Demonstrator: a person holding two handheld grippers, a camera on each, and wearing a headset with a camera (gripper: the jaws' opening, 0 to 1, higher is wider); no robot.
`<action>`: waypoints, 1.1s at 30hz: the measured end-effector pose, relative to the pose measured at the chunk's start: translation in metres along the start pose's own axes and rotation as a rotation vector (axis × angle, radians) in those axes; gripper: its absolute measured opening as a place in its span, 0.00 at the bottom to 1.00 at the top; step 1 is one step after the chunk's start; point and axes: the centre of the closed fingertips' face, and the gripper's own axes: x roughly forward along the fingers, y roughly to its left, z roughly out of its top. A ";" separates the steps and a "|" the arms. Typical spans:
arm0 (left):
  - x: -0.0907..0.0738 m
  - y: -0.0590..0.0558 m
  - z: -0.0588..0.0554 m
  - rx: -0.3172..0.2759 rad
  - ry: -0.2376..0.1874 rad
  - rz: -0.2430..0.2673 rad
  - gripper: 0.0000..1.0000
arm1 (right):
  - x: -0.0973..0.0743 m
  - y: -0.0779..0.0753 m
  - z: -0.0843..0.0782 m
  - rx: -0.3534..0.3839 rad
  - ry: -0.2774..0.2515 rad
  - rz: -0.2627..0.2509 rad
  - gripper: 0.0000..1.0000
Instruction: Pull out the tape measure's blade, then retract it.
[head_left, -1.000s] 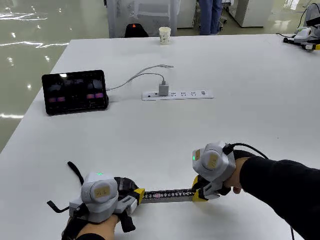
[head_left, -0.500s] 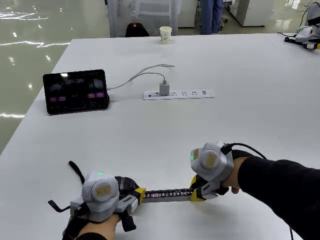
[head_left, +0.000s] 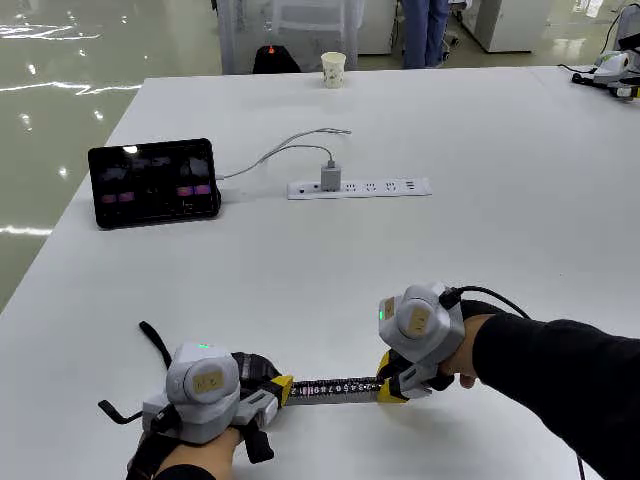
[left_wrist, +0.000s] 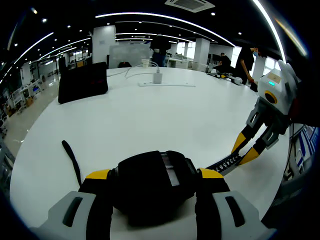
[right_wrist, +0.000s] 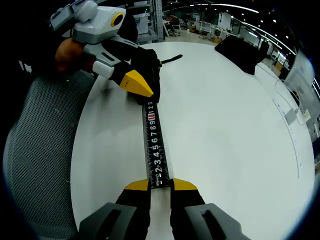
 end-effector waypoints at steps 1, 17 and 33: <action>0.000 0.000 0.000 0.000 0.000 0.000 0.62 | 0.000 0.000 0.000 -0.002 -0.001 0.000 0.11; 0.000 0.000 0.000 -0.001 0.000 0.000 0.62 | 0.002 0.001 0.007 -0.006 -0.013 -0.003 0.11; 0.000 -0.001 0.000 0.000 0.000 -0.002 0.62 | 0.007 0.001 0.012 -0.010 -0.018 0.007 0.11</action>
